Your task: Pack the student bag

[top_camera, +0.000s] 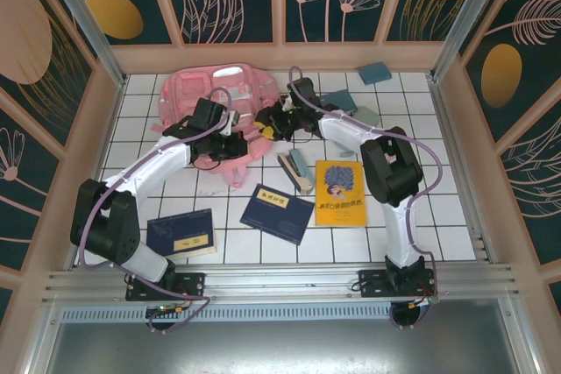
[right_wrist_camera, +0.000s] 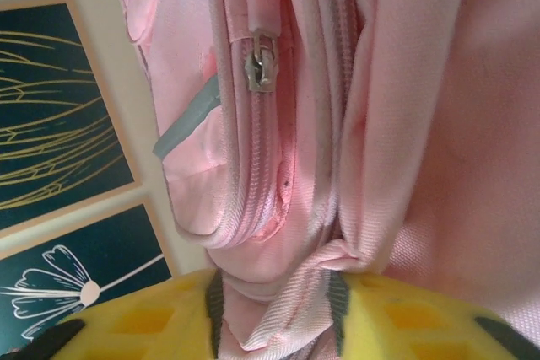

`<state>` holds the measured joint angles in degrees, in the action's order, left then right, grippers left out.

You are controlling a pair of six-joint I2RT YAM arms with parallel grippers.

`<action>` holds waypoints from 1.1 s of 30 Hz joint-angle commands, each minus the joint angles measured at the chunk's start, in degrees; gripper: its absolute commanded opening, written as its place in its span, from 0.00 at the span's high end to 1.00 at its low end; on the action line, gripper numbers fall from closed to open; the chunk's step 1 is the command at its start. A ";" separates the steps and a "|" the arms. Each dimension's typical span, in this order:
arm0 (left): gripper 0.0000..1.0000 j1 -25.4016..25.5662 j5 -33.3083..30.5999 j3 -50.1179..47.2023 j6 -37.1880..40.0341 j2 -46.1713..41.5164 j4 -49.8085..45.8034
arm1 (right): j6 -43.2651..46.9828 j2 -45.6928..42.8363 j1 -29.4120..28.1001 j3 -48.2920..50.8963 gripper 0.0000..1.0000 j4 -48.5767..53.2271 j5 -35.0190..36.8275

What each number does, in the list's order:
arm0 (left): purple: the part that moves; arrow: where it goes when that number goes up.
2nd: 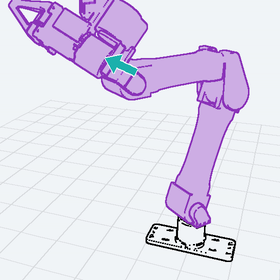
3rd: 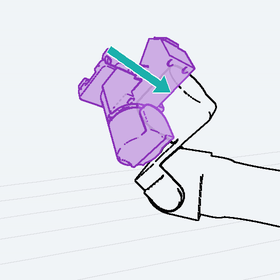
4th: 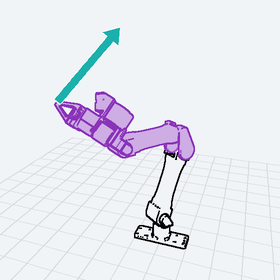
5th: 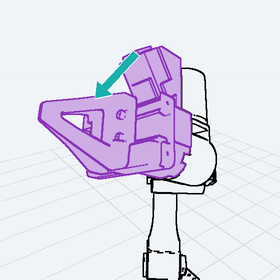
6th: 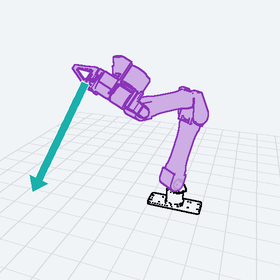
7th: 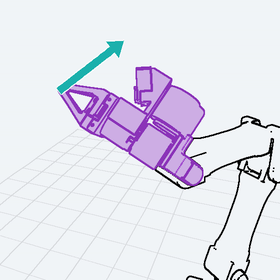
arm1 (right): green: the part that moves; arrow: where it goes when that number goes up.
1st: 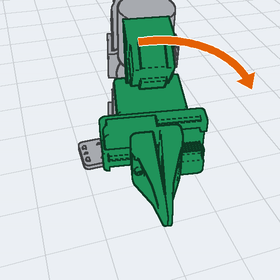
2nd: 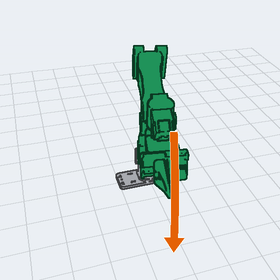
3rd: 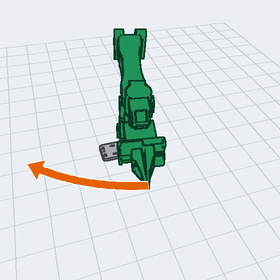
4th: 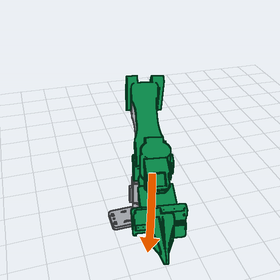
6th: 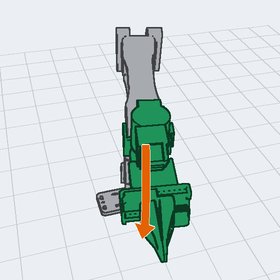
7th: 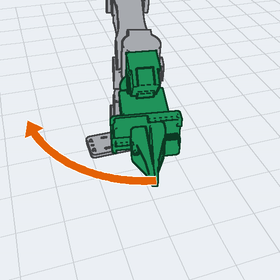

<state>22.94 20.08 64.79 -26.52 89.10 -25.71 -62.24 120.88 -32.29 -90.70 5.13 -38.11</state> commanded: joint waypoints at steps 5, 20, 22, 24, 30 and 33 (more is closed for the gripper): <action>1.00 0.70 0.49 4.65 2.75 -2.38 -1.56 | 0.45 -0.73 -0.96 0.20 0.45 -0.57 0.31; 1.00 0.70 -1.77 7.41 4.76 -2.95 -4.96 | 2.26 -3.27 -0.84 2.54 0.43 1.48 1.90; 1.00 0.70 -2.10 7.27 4.90 -2.99 -4.94 | 2.68 -3.39 -0.84 2.45 0.40 1.91 1.73; 1.00 0.71 -2.05 7.40 4.95 -3.05 -4.98 | 3.28 -3.33 -0.78 2.28 0.36 2.41 1.90; 1.00 0.70 -0.29 7.98 4.93 -2.79 -4.87 | 1.42 -1.14 -1.49 0.63 0.38 -1.11 0.09; 1.00 0.70 0.24 7.42 4.86 -2.54 -4.55 | -1.33 0.96 -1.95 -1.75 0.55 -5.43 -2.13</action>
<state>23.00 17.56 70.00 -23.11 88.92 -32.12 -61.30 120.07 -33.08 -89.91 4.03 -37.91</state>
